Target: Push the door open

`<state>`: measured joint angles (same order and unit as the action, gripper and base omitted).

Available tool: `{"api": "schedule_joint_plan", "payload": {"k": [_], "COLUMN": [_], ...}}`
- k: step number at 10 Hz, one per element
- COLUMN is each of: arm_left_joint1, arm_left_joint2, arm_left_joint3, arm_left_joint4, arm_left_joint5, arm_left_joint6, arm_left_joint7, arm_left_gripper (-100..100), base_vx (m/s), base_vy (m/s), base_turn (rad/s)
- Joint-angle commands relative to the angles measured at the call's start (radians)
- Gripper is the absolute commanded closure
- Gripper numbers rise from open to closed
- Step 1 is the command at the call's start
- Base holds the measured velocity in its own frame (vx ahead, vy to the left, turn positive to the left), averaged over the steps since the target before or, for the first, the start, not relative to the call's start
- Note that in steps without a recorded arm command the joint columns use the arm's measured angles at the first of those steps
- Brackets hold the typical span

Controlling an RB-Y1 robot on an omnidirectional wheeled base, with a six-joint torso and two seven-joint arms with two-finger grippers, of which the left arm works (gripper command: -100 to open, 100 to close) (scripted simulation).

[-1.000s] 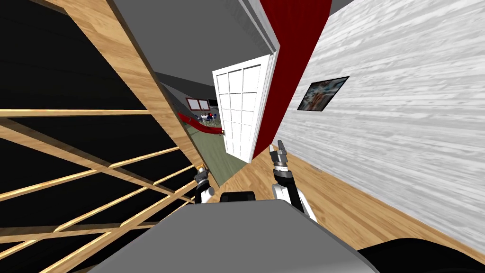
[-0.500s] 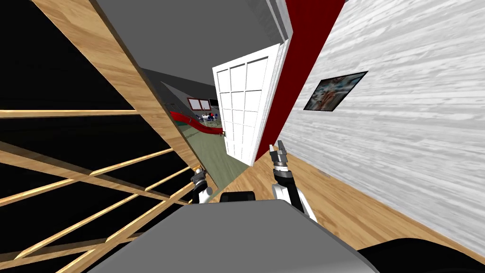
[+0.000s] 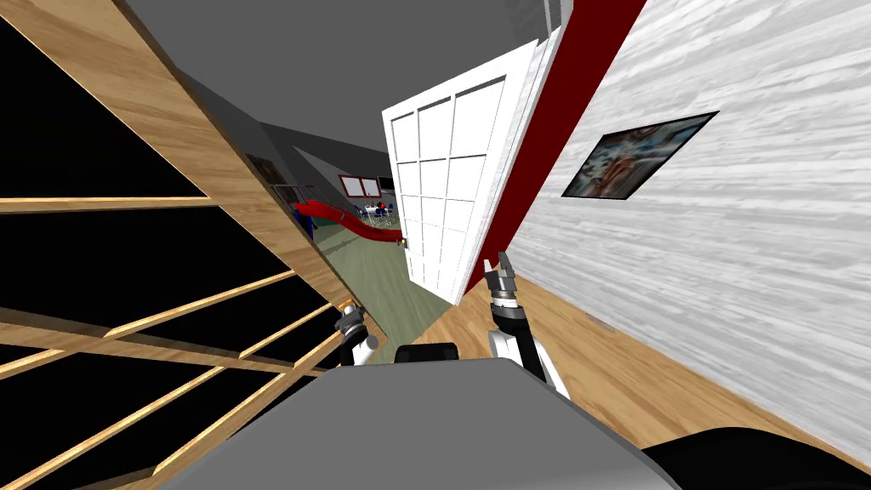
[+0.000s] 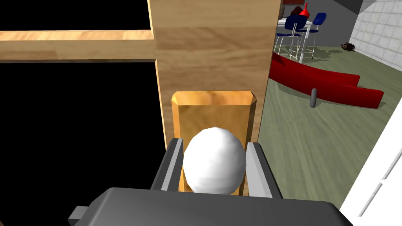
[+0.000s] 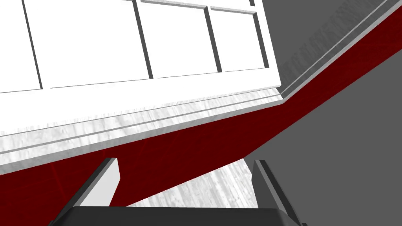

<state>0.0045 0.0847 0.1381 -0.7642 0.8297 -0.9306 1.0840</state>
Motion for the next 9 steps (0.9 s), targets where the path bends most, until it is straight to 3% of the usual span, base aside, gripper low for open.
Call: {"api": "schedule_joint_plan", "payload": {"k": [1, 2, 9], "arm_left_joint1": [0.012, 0.012, 0.018], "arm_left_joint2": [0.013, 0.013, 0.028], "arm_left_joint3": [0.028, 0.028, 0.11], "arm_left_joint4": [-0.007, -0.007, 0.003], "arm_left_joint5": [0.018, 0.018, 0.082], "arm_left_joint6": [-0.006, -0.006, -0.022], "arm_left_joint7": [-0.005, -0.005, -0.017], "arm_left_gripper": [100, 100, 100], "base_vx": [0.227, 0.149, 0.181], "base_vy": [0.052, 0.048, 0.058], "base_turn": [0.026, 0.057, 0.059]}}
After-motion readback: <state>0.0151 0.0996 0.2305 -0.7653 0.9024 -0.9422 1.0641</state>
